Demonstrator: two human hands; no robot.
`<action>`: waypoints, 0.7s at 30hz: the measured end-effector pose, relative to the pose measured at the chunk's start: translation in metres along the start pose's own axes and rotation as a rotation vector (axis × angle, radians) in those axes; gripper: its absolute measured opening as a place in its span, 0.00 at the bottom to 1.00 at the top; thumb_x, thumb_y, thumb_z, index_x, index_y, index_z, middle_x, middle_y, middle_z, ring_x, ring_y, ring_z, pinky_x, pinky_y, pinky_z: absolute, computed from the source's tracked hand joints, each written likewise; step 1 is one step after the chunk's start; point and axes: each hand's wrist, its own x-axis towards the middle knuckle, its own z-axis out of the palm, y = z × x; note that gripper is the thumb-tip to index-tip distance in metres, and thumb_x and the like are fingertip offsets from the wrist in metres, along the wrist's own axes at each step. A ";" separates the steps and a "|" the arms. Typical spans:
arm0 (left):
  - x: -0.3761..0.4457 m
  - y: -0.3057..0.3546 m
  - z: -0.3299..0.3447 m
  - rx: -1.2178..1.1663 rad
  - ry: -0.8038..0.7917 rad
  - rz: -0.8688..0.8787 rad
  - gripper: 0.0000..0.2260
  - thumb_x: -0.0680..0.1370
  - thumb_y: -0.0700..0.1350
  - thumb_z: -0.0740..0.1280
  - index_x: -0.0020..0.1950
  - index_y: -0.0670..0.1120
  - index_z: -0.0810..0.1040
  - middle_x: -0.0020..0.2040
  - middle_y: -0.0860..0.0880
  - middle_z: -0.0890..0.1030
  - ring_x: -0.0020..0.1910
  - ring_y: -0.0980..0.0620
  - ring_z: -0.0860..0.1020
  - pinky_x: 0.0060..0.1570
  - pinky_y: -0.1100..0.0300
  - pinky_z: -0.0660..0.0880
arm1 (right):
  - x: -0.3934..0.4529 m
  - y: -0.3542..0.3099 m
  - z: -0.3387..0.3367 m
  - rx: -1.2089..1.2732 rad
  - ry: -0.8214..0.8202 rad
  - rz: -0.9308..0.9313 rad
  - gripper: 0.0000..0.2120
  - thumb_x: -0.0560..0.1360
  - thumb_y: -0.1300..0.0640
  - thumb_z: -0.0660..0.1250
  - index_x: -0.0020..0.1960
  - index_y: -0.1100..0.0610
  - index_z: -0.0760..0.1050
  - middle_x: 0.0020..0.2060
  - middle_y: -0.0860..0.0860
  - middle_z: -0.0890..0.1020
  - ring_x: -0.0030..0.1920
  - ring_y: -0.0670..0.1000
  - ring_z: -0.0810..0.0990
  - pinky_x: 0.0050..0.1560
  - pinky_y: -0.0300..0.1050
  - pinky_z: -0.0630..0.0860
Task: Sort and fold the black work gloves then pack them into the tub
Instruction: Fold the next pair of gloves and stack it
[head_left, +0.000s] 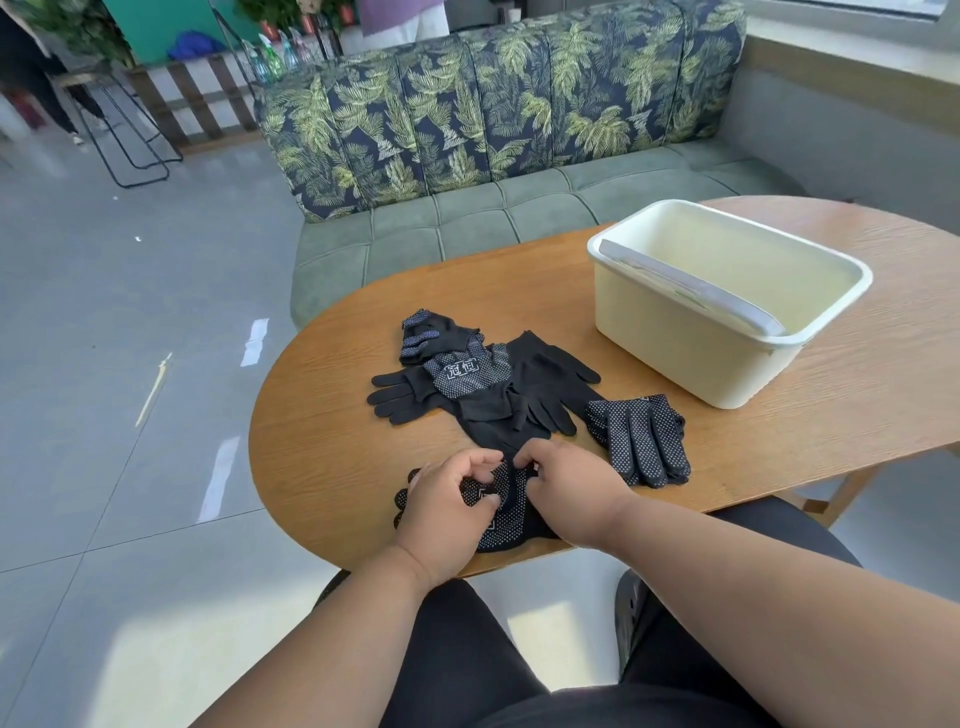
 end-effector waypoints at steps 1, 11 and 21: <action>-0.001 0.000 0.001 0.025 0.024 0.008 0.23 0.76 0.46 0.75 0.63 0.70 0.75 0.55 0.67 0.79 0.64 0.56 0.74 0.71 0.48 0.70 | 0.000 0.000 0.000 0.000 -0.001 0.002 0.15 0.80 0.57 0.61 0.66 0.51 0.76 0.49 0.50 0.80 0.47 0.51 0.79 0.49 0.44 0.75; -0.002 0.002 0.000 0.221 -0.021 0.100 0.22 0.77 0.54 0.75 0.71 0.55 0.80 0.70 0.62 0.74 0.72 0.57 0.65 0.74 0.64 0.56 | -0.004 0.002 0.002 0.033 0.024 -0.023 0.11 0.82 0.53 0.58 0.62 0.49 0.73 0.51 0.51 0.81 0.50 0.54 0.79 0.49 0.48 0.73; -0.005 -0.004 0.002 0.391 -0.113 0.149 0.29 0.80 0.62 0.65 0.81 0.59 0.67 0.82 0.58 0.62 0.79 0.55 0.55 0.81 0.55 0.53 | -0.017 0.010 -0.002 -0.035 -0.022 -0.189 0.13 0.83 0.52 0.57 0.66 0.42 0.71 0.54 0.51 0.75 0.51 0.54 0.77 0.54 0.50 0.74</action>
